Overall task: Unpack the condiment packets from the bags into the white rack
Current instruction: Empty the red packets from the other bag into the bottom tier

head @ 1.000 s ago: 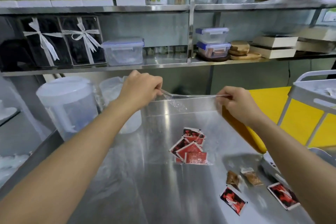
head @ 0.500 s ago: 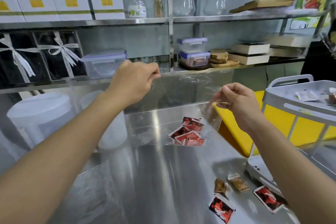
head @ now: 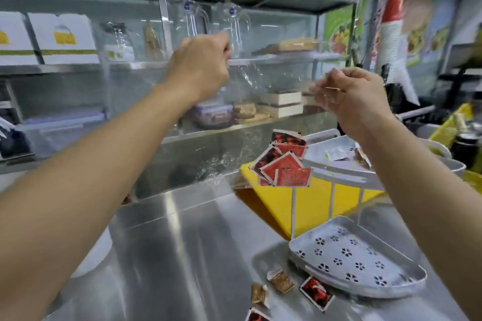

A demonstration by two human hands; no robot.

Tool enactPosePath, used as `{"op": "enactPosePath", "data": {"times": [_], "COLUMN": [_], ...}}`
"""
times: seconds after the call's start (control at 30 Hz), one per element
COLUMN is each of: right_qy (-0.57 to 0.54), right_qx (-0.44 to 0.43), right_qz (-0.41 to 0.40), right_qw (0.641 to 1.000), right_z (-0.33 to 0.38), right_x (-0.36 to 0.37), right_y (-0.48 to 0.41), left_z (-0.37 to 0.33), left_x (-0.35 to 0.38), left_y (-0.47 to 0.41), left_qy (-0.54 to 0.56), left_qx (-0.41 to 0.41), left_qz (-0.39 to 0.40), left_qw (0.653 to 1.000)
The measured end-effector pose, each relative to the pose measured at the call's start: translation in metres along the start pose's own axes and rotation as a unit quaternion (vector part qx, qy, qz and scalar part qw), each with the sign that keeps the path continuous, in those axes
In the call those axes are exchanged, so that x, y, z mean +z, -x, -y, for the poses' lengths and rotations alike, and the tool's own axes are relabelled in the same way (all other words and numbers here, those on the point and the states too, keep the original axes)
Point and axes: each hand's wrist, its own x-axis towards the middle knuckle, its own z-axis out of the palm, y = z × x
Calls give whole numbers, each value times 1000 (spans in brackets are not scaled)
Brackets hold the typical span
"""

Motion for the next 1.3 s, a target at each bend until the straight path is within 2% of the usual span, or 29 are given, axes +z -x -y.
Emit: {"op": "enactPosePath", "data": {"times": [0.1, 0.2, 0.37, 0.47, 0.57, 0.73, 0.8, 0.93, 1.1, 1.2, 1.3], "right_qy": [-6, -24, -2, 22, 86, 202, 271, 369, 335, 338, 366], "right_qx": [-18, -26, -21, -25, -51, -99, -67, 34, 94, 136, 182], "right_qz": [-31, -52, -89, -87, -56, -70, -70, -22, -16, -5, 7], "right_qw": [999, 998, 996, 996, 993, 972, 958, 929, 937, 931, 913], "right_z": [22, 36, 48, 56, 63, 71, 69, 55, 35, 15, -12], "right_x": [-21, -45, -81, -90, -96, -131, -154, -200, -242, -257, -271], "right_y": [-5, -5, 3, 10, 18, 33, 42, 62, 86, 98, 112], "left_z": [-30, -66, -130, -166, -191, -216, -221, -224, -230, -239, -244], "left_x": [9, 14, 34, 48, 64, 77, 80, 88, 107, 127, 149], "left_y": [-16, -23, -28, -28, -31, -31, -31, -35, -10, 26, 65], "left_qy": [41, 131, 287, 289, 302, 391, 432, 483, 502, 495, 522], "left_qx": [-4, -14, 1, 44, 63, 67, 50, 2, -47, -106, -147], "left_qz": [20, 55, 170, 247, 280, 253, 230, 202, 148, 118, 122], "left_qw": [999, 990, 943, 924, 909, 883, 871, 852, 851, 854, 832]}}
